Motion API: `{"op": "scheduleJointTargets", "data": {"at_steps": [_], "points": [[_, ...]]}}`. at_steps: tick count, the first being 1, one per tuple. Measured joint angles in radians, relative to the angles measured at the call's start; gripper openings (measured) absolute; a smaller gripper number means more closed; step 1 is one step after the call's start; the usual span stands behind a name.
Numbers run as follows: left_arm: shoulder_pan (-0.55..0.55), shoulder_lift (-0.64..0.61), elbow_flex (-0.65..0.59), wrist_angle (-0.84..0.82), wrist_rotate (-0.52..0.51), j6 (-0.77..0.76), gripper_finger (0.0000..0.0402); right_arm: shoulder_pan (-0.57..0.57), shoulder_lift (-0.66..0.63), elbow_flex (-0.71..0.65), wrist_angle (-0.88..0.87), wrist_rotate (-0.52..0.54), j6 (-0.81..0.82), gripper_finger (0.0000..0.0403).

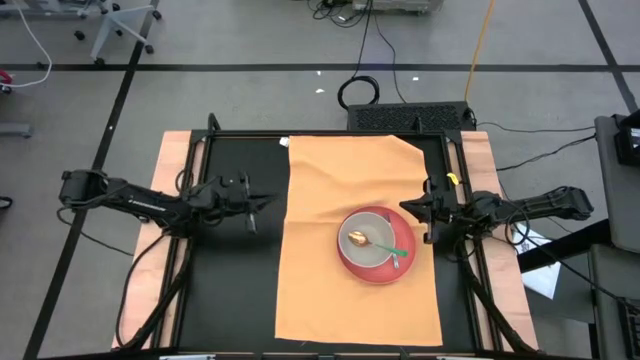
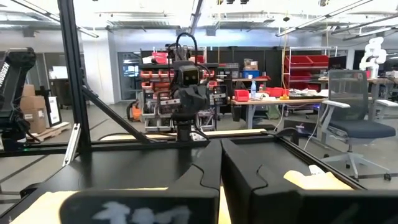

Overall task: Set table place
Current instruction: Return to Home Position

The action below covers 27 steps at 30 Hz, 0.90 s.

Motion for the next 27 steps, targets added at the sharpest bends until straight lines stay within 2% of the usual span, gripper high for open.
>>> {"op": "scheduleJointTargets", "data": {"at_steps": [5, 13, 19, 22, 27], "points": [[0.033, -0.067, -0.022, 0.089, 0.043, 0.016, 0.0001, 0.0, 0.0, 0.0, 0.015, 0.0, -0.001, 0.0], [0.027, -0.342, -0.125, 0.078, 0.04, 0.084, 0.0, 0.0, -0.025, 0.0, 0.027, 0.0, 0.001, 0.0], [0.023, -0.443, -0.111, -0.173, 0.001, 0.06, 0.0, 0.0, -0.045, 0.0, 0.004, -0.004, -0.006, 0.0], [0.002, -0.484, -0.111, -0.277, -0.02, 0.078, 0.0, 0.0, -0.055, 0.0, -0.001, -0.055, -0.015, 0.0], [-0.088, -0.574, -0.117, -0.356, -0.139, 0.163, 0.0, 0.009, -0.112, 0.001, -0.001, -0.081, -0.021, 0.0]]}}
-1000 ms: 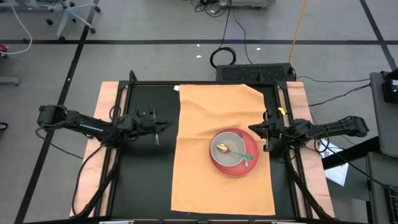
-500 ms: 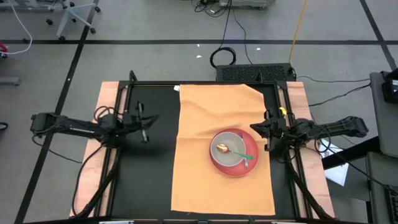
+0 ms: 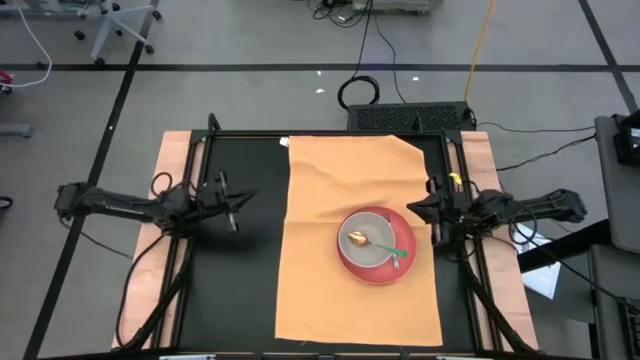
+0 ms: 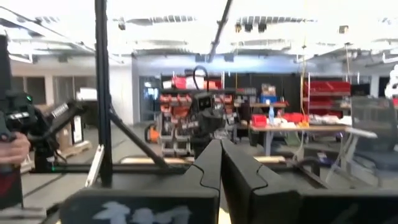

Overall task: Set table place
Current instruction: Return to Home Position

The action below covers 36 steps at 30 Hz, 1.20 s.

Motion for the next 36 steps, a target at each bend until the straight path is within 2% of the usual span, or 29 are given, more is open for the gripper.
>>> {"op": "scheduleJointTargets", "data": {"at_steps": [6, 9, 17, 23, 36], "points": [[-0.125, -0.117, -0.001, -0.034, -0.148, 0.089, 0.0, 0.032, -0.115, 0.0, -0.023, 0.0, -0.029, 0.0], [-0.157, -0.156, -0.001, -0.075, -0.179, 0.105, 0.0, 0.041, -0.156, 0.0, -0.057, 0.0, -0.044, 0.0], [-0.191, -0.177, -0.001, -0.236, -0.181, -0.01, 0.0, 0.043, -0.153, 0.0, -0.185, 0.001, -0.076, 0.0], [-0.207, -0.176, -0.001, -0.367, -0.177, -0.108, 0.0, 0.043, -0.154, 0.0, -0.215, 0.004, -0.067, 0.0], [-0.271, -0.176, -0.001, -0.367, -0.133, -0.126, 0.0, 0.043, -0.153, 0.0, -0.291, 0.004, -0.069, 0.0]]}}
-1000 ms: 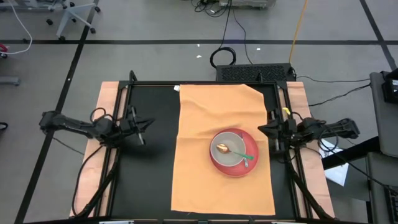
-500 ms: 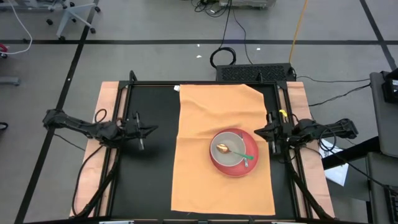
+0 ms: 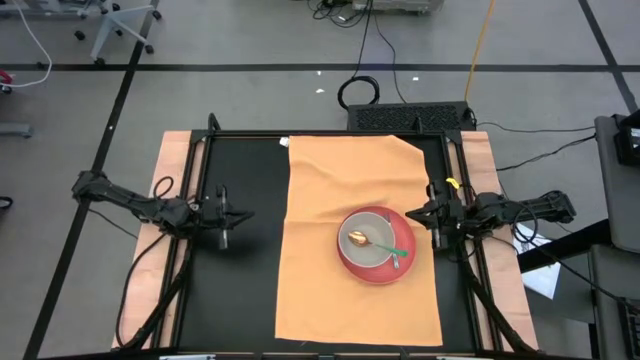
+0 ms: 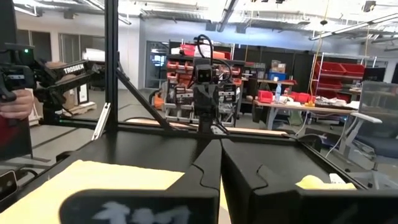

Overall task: Set table place
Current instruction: Return to Home Position

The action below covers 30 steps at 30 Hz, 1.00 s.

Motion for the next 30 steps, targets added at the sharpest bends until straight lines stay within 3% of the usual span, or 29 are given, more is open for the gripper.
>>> {"op": "scheduleJointTargets", "data": {"at_steps": [30], "points": [[-0.007, 0.0, 0.0, -0.05, 0.01, -0.051, 0.0003, 0.0, 0.0, 0.0, 0.029, 0.0, 0.031, 0.0]]}}
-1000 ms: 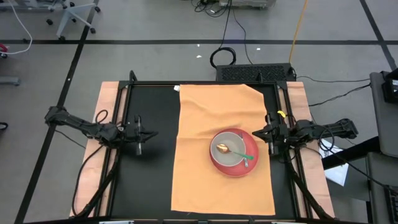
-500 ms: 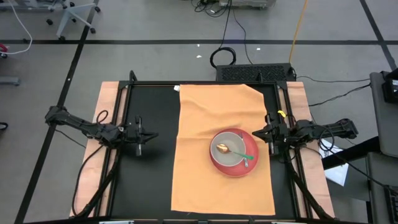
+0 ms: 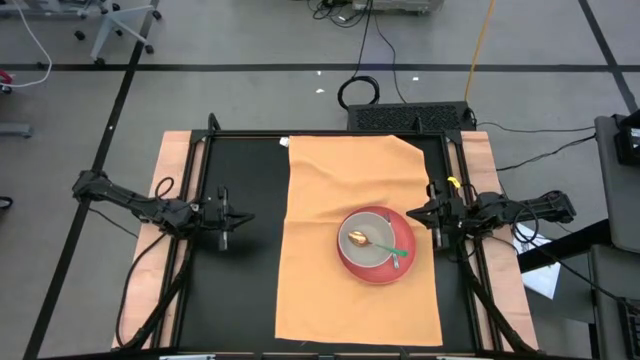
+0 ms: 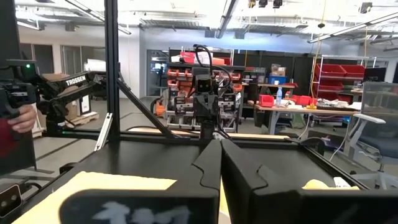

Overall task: Set table place
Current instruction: Return to Home Position

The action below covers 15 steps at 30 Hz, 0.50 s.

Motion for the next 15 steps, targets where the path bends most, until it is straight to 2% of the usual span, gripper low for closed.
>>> {"op": "scheduleJointTargets", "data": {"at_steps": [15], "points": [[0.0, 0.0, 0.0, 0.0, 0.0, 0.001, 0.0009, 0.0, 0.0, 0.0, 0.0, 0.0, -0.002, 0.0]]}}
